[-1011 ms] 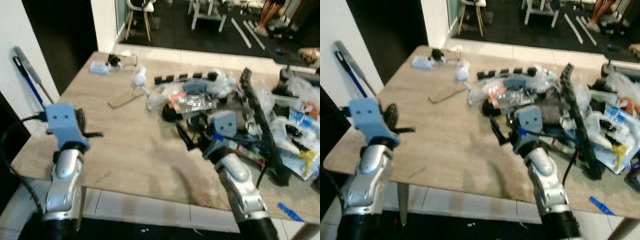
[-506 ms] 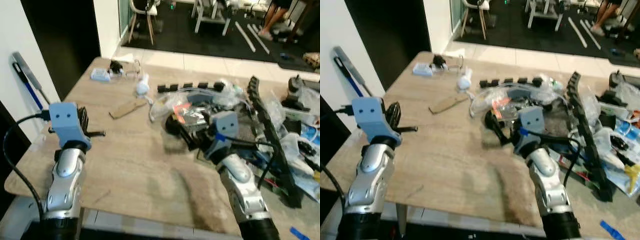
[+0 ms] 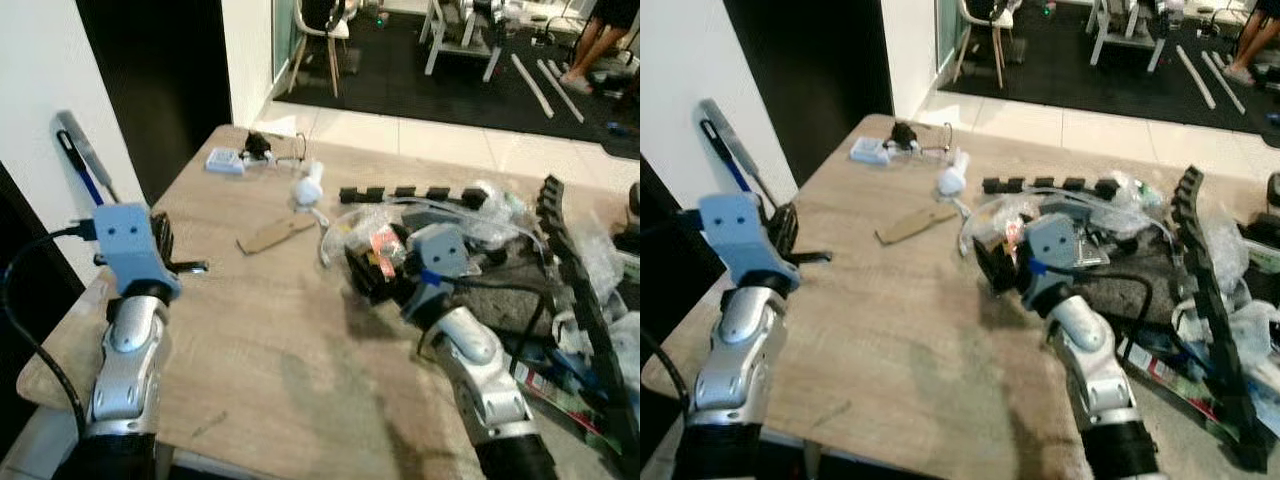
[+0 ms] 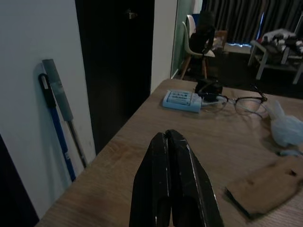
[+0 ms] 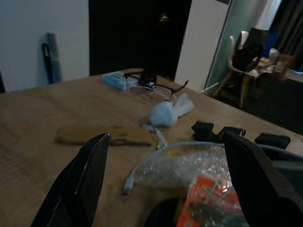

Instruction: Picking trash to rubbish bin

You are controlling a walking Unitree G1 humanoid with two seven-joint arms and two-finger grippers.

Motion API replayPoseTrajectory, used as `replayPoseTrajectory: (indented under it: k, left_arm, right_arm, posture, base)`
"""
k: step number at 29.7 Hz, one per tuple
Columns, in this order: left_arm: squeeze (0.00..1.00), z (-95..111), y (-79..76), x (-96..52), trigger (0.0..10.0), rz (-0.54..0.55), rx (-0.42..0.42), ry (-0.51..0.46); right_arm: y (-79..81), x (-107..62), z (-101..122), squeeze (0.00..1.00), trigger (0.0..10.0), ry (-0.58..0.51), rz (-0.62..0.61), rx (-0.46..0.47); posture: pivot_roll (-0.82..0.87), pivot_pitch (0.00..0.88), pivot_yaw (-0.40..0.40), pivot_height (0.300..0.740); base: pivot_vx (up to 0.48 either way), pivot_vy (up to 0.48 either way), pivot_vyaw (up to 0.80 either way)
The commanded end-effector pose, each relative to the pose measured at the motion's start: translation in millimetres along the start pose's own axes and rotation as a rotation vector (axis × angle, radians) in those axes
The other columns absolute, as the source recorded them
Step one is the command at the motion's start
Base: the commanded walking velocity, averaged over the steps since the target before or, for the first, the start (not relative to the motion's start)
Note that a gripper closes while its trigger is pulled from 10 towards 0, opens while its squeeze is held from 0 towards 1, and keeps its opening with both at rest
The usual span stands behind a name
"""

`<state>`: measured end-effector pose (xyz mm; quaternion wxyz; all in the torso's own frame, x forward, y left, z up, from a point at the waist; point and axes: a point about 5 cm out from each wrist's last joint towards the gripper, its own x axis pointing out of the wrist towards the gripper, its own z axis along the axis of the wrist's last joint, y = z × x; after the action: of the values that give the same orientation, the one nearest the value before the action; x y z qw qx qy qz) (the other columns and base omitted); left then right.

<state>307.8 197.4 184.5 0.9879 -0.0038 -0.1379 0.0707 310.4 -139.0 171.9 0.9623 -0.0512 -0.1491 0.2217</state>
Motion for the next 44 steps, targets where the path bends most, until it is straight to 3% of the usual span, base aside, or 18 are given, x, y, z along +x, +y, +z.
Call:
replayPoseTrajectory:
  k: [1, 25, 31, 39, 43, 44]
  left_arm:
    - [0.0, -4.3, 3.8, -2.0, 10.0, 0.012, 0.008, 0.018]
    - [0.0, -5.0, 4.1, -2.7, 10.0, 0.015, 0.007, 0.02]
    - [0.0, -5.7, 4.4, -1.0, 10.0, 0.017, 0.021, 0.025]
    - [0.0, -9.4, 1.1, -3.3, 10.0, -0.025, 0.048, 0.048]
    - [0.0, -10.6, -3.8, 1.9, 10.0, -0.116, 0.125, 0.071]
    - [0.0, -11.6, -7.3, 6.1, 10.0, -0.186, 0.16, 0.079]
  right_arm:
    - [3.4, -1.4, -3.8, 0.0, 10.0, 0.014, 0.016, 0.008]
    - [-2.3, 0.4, -1.7, 0.0, 10.0, 0.003, 0.023, 0.015]
    - [-3.7, 1.9, -0.9, 0.0, 10.0, 0.0, 0.021, 0.019]
    - [-5.7, 4.8, -1.8, 0.0, 10.0, 0.011, 0.02, 0.054]
    - [-9.4, 12.1, -1.3, 0.0, 10.0, 0.015, 0.029, 0.083]
    - [-13.3, 17.8, -3.9, 0.0, 10.0, 0.041, 0.035, 0.083]
  posture:
    - [-0.01, 0.105, -0.045, 0.74]
    - [-0.02, 0.111, -0.048, 0.74]
    - [-0.02, 0.113, -0.048, 0.74]
    - [-0.02, 0.114, -0.047, 0.74]
    - [-0.02, 0.119, -0.048, 0.74]
    - [-0.02, 0.121, -0.044, 0.74]
  base:
    - [0.277, 0.0, 0.0]
    - [0.277, 0.0, 0.0]
    - [0.0, 0.0, 0.0]
    - [0.0, 0.0, 0.0]
    - [0.0, 0.0, 0.0]
    - [0.0, 0.0, 0.0]
